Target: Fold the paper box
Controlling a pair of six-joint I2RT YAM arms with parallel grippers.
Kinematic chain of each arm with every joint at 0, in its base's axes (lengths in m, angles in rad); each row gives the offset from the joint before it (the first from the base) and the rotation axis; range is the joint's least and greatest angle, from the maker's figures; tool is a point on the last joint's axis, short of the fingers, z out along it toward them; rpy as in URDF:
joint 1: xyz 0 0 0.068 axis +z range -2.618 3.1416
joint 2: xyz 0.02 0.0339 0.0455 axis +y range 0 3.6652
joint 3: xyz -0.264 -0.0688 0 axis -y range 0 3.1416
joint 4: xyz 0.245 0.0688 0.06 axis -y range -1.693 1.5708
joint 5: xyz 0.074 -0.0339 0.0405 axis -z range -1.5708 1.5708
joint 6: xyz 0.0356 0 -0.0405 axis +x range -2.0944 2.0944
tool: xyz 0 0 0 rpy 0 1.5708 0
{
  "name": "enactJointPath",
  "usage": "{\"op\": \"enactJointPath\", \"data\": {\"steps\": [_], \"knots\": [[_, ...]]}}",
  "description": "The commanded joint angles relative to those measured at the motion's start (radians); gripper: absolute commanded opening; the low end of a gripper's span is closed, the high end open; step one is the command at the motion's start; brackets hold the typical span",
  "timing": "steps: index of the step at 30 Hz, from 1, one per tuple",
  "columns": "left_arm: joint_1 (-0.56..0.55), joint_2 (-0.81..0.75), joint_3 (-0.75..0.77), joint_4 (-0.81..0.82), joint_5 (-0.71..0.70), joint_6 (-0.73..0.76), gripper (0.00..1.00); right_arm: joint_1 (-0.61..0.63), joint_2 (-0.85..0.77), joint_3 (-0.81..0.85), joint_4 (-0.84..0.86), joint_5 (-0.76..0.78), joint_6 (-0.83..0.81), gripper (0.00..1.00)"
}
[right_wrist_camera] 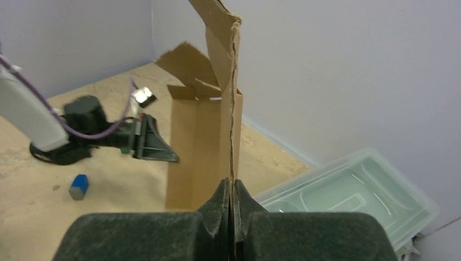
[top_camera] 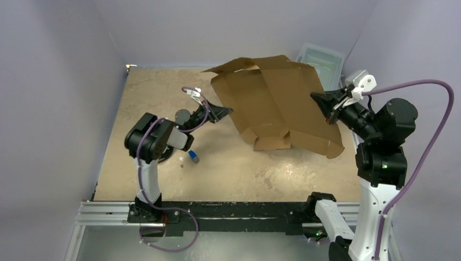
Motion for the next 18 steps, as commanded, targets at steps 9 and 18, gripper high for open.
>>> {"op": "enactJointPath", "data": {"steps": [9, 18], "knots": [[0.006, -0.904, -0.433, -0.376, -0.2, 0.478, 0.0, -0.006, -0.083, -0.081, -0.041, 0.086, -0.145, 0.0], [-0.005, -1.343, -0.51, -0.901, -0.327, 0.635, 0.0, -0.005, -0.147, -0.28, 0.0, -0.15, -0.192, 0.0]]}}
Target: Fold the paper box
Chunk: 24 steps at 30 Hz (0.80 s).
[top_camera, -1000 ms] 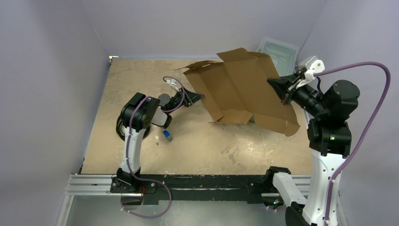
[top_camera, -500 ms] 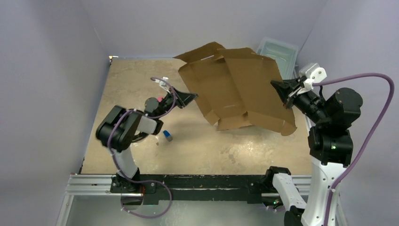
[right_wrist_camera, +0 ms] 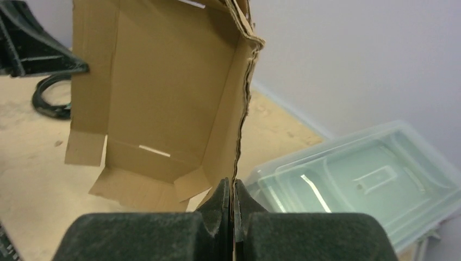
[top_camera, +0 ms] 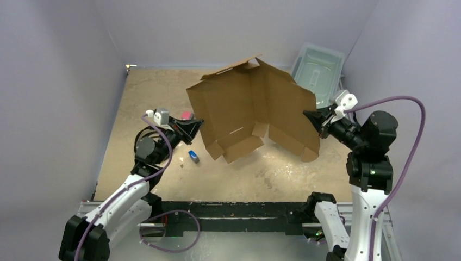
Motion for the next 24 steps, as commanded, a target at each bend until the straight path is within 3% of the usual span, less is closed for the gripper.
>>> {"op": "enactJointPath", "data": {"steps": [1, 4, 11, 16, 24], "knots": [[-0.004, -0.11, -0.028, -0.251, -0.093, 0.123, 0.0, -0.006, -0.034, -0.097, 0.02, -0.179, -0.073, 0.0], [-0.007, -0.138, -0.058, -0.246, -0.104, 0.132, 0.0, -0.006, -0.039, -0.158, 0.063, -0.211, -0.062, 0.0], [-0.038, -0.147, -0.087, -0.224, -0.147, 0.188, 0.0, -0.015, -0.036, -0.288, 0.09, -0.087, -0.131, 0.0], [-0.067, -0.168, -0.105, -0.183, -0.138, 0.218, 0.0, -0.022, -0.065, -0.398, 0.119, -0.089, -0.15, 0.0], [-0.105, -0.193, -0.109, -0.171, -0.146, 0.271, 0.0, -0.033, -0.062, -0.366, 0.074, -0.125, -0.183, 0.22]]}}
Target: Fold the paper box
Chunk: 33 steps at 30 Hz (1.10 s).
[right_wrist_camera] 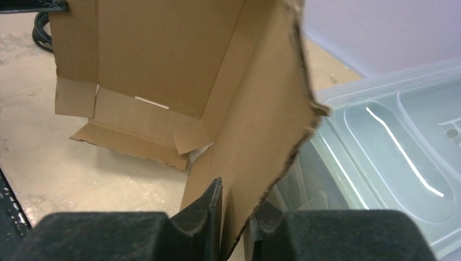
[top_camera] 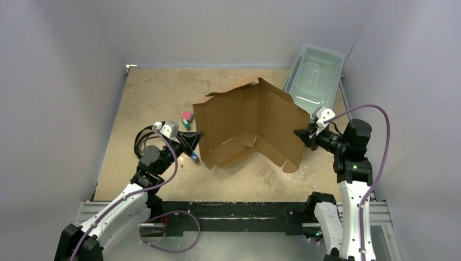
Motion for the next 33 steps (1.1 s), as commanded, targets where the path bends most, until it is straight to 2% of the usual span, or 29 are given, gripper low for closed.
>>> {"op": "enactJointPath", "data": {"steps": [1, 5, 10, 23, 25, 27, 30, 31, 33], "knots": [[-0.022, -0.018, 0.004, 0.085, -0.018, 0.053, 0.0, -0.006, -0.003, 0.037, 0.013, -0.027, -0.044, 0.25], [-0.042, -0.028, -0.007, 0.1, -0.012, 0.063, 0.0, -0.007, 0.051, 0.095, 0.004, -0.048, -0.045, 0.41], [-0.065, -0.036, -0.01, 0.09, -0.027, 0.082, 0.0, -0.006, 0.159, 0.201, -0.052, -0.075, -0.076, 0.51], [-0.085, -0.04, -0.01, 0.08, -0.038, 0.093, 0.0, -0.003, 0.324, 0.3, -0.029, -0.041, -0.007, 0.51], [-0.087, -0.037, -0.011, 0.08, -0.038, 0.097, 0.0, -0.002, 0.34, 0.302, -0.017, -0.033, 0.007, 0.49], [-0.089, -0.037, -0.01, 0.081, -0.038, 0.097, 0.0, -0.001, 0.346, 0.297, 0.004, -0.015, 0.023, 0.39], [-0.09, -0.044, -0.008, 0.076, -0.047, 0.09, 0.0, -0.001, 0.332, 0.287, 0.033, 0.022, 0.037, 0.06], [-0.09, -0.047, -0.007, 0.073, -0.052, 0.085, 0.0, -0.001, 0.32, 0.285, 0.038, 0.029, 0.038, 0.0], [-0.09, -0.059, 0.0, 0.057, -0.067, 0.073, 0.0, -0.001, 0.286, 0.282, 0.05, 0.013, 0.029, 0.0]]}}
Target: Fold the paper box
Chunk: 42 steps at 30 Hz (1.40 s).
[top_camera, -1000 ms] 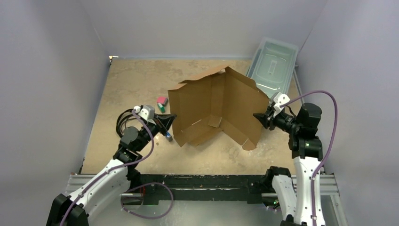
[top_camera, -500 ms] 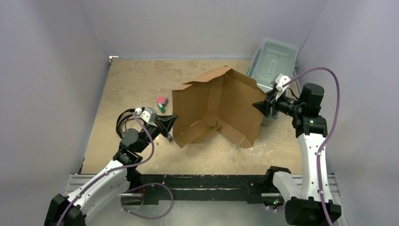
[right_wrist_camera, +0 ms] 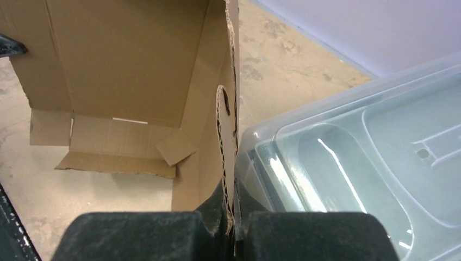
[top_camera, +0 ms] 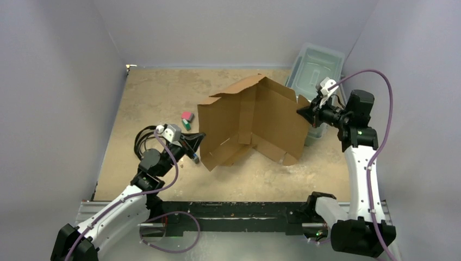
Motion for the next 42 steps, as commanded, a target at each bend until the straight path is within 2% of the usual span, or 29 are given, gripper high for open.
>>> {"op": "enactJointPath", "data": {"steps": [1, 8, 14, 20, 27, 31, 37, 42], "knots": [[-0.007, -0.029, 0.013, 0.02, -0.031, -0.014, 0.0, -0.002, -0.083, 0.018, 0.071, -0.001, 0.009, 0.0], [-0.005, 0.021, 0.155, -0.137, -0.015, -0.044, 0.35, -0.002, -0.287, -0.098, 0.067, -0.028, -0.073, 0.0], [-0.005, 0.036, 0.257, -0.264, -0.019, -0.004, 0.45, -0.004, -0.324, -0.138, 0.057, -0.012, -0.079, 0.0], [-0.005, -0.031, 0.333, -0.447, -0.009, -0.045, 0.62, -0.004, -0.336, -0.163, 0.097, 0.033, -0.027, 0.0], [-0.005, -0.062, 0.504, -0.762, 0.059, -0.133, 0.69, -0.007, -0.362, -0.235, 0.147, 0.057, 0.009, 0.0], [-0.005, -0.051, 0.651, -0.86, 0.061, -0.136, 0.77, -0.008, -0.366, -0.249, 0.162, 0.037, 0.017, 0.0], [-0.005, 0.129, 0.868, -0.954, 0.083, -0.054, 0.82, -0.01, -0.375, -0.253, 0.161, 0.0, 0.017, 0.0], [-0.005, 0.301, 0.951, -0.954, 0.149, 0.021, 0.82, -0.01, -0.382, -0.266, 0.176, -0.017, 0.023, 0.0]]}}
